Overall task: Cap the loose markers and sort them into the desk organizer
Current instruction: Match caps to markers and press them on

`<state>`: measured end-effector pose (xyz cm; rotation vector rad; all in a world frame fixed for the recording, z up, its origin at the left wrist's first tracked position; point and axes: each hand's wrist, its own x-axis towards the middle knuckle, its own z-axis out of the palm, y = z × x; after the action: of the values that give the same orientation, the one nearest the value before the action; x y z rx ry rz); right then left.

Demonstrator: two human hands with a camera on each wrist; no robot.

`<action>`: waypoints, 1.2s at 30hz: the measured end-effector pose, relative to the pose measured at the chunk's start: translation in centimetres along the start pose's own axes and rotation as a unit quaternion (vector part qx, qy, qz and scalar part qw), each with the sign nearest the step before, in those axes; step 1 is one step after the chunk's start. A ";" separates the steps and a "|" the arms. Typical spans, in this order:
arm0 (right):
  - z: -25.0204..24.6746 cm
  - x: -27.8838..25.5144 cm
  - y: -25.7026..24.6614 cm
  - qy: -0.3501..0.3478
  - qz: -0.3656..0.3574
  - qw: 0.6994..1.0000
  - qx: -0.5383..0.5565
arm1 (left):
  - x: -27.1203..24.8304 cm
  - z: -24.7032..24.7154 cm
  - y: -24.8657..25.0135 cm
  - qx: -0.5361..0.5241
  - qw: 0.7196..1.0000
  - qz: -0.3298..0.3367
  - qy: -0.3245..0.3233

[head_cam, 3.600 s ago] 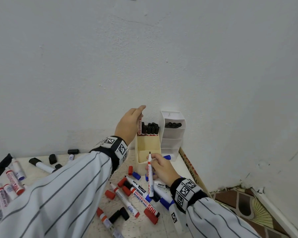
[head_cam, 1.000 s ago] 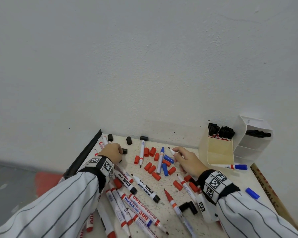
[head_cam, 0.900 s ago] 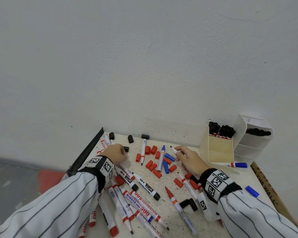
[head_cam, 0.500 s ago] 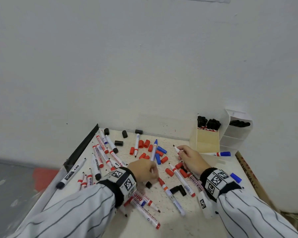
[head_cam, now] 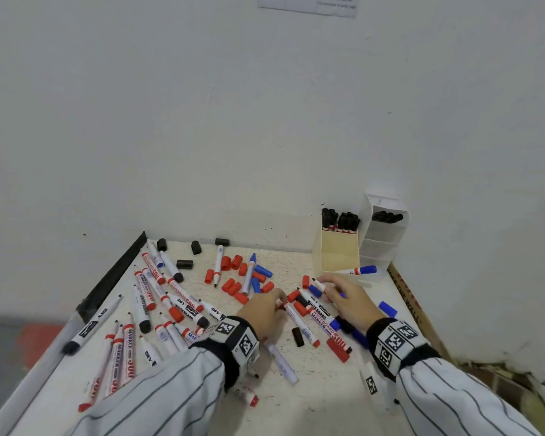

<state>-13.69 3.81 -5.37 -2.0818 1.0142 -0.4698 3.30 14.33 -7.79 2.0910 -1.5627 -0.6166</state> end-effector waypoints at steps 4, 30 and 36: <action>0.4 -0.7 -0.8 -0.035 -0.013 0.999 -0.016 | -0.3 -1.2 -0.3 -0.080 0.993 0.010 0.081; 6.8 -6.1 -3.3 -0.090 -0.061 0.979 -0.170 | -5.3 -2.5 -1.9 0.014 0.999 0.051 -0.012; 6.6 -6.3 -3.0 -0.103 -0.071 0.983 -0.137 | -5.5 -2.4 -2.1 -0.016 0.997 0.073 -0.024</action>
<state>-12.10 13.07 -7.29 -2.4030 0.8498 -0.1853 4.86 20.40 -6.69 1.9300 -1.7036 -0.6395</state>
